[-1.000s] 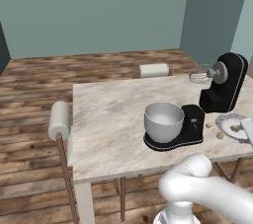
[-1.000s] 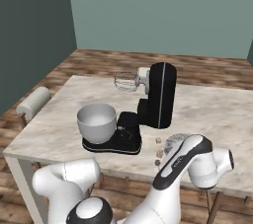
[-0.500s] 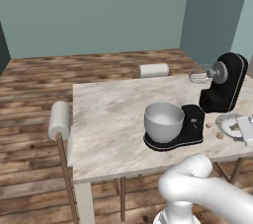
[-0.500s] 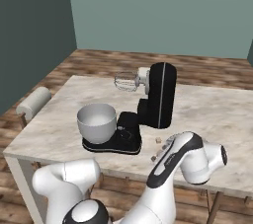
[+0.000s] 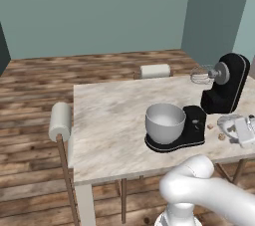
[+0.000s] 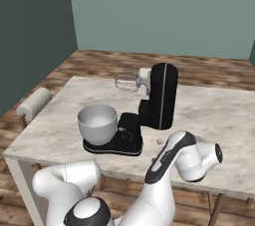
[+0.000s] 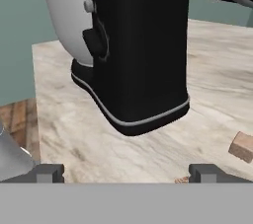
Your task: Add butter and sugar cubes to the stand mixer bowl and then turn on the stand mixer to begin making frosting.
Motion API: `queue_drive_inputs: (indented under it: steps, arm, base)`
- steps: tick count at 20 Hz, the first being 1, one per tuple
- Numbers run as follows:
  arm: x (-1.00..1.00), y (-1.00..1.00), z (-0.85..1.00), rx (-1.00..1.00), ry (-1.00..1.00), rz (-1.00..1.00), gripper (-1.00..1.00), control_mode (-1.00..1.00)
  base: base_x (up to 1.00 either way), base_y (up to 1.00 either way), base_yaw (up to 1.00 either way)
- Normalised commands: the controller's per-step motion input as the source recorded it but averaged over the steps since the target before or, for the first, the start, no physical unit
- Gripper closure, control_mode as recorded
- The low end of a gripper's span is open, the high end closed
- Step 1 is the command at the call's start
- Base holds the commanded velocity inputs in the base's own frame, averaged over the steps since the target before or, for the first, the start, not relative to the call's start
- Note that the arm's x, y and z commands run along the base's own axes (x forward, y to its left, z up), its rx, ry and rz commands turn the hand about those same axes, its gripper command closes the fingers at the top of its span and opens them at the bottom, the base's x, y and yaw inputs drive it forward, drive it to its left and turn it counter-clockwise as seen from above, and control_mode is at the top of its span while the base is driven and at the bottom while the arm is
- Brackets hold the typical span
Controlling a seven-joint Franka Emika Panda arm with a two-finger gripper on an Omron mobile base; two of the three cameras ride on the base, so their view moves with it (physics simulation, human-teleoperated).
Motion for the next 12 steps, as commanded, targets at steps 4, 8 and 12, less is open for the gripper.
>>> queue_drive_inputs:
  steps: [4, 8, 12]
  arm:
    - [0.19, 0.00, -0.11, -0.01, 0.00, 0.00, -1.00, -1.00]
    - [0.20, -0.03, -0.15, 0.00, 0.00, 0.00, -1.00, -1.00]
    - [0.20, -0.12, -0.17, 0.00, 0.00, 0.00, -1.00, -1.00]
  base:
    - [0.00, 0.00, 0.00]
    - [0.00, 0.00, 0.00]
    - [0.00, 0.00, 0.00]
